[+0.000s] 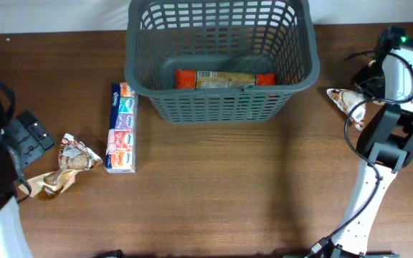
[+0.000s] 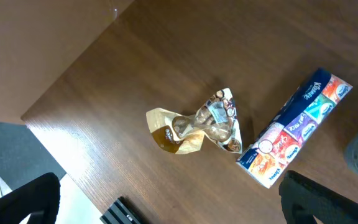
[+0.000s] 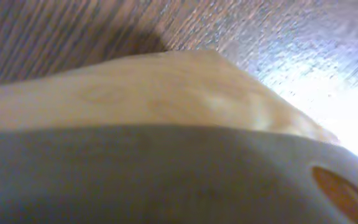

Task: Pack container

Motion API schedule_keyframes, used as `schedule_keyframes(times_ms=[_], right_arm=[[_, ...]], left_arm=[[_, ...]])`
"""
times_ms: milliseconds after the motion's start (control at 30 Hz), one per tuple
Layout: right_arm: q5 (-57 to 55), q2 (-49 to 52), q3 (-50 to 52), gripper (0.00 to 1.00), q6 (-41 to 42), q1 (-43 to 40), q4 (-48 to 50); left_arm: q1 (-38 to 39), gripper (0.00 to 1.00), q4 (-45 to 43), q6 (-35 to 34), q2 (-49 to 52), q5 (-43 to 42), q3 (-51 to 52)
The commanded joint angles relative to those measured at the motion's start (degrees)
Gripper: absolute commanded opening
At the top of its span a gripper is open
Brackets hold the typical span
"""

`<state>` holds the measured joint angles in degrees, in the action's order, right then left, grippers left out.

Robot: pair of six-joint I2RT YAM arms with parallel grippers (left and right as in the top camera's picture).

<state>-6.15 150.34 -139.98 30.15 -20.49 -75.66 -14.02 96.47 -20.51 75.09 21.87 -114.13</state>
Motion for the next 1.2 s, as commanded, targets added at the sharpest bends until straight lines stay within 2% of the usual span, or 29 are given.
schedule_keyframes(times_ms=[0,200,367,533,933,1000,1167], right_arm=[[-0.94,-0.96,-9.42,0.04,0.09,-0.17,-1.95],[-0.90,-1.95,-28.92,0.04,0.11,-0.11,-8.94],[2.86,-2.25,-40.19,0.04,-0.59,0.09,-12.92],[14.71,-9.25,-40.04,0.04,-6.84,2.27,-10.62],[14.80,-25.81,-40.02,0.04,-15.43,16.52,-3.06],[15.10,-27.19,-40.02,0.04,-19.23,21.68,-2.73],[17.18,-26.88,-38.82,0.04,-28.61,28.04,-3.39]], left_arm=[[-0.39,0.99,0.07,0.87,-0.44,-0.02,-0.28],[-0.39,0.99,0.07,0.87,-0.44,-0.02,-0.28],[-0.39,0.99,0.07,0.87,-0.44,-0.02,-0.28],[-0.39,0.99,0.07,0.87,-0.44,-0.02,-0.28],[-0.39,0.99,0.07,0.87,-0.37,-0.02,-0.28],[-0.39,0.99,0.07,0.87,-0.37,-0.02,-0.28],[-0.39,0.99,0.07,0.87,-0.37,-0.02,-0.28]])
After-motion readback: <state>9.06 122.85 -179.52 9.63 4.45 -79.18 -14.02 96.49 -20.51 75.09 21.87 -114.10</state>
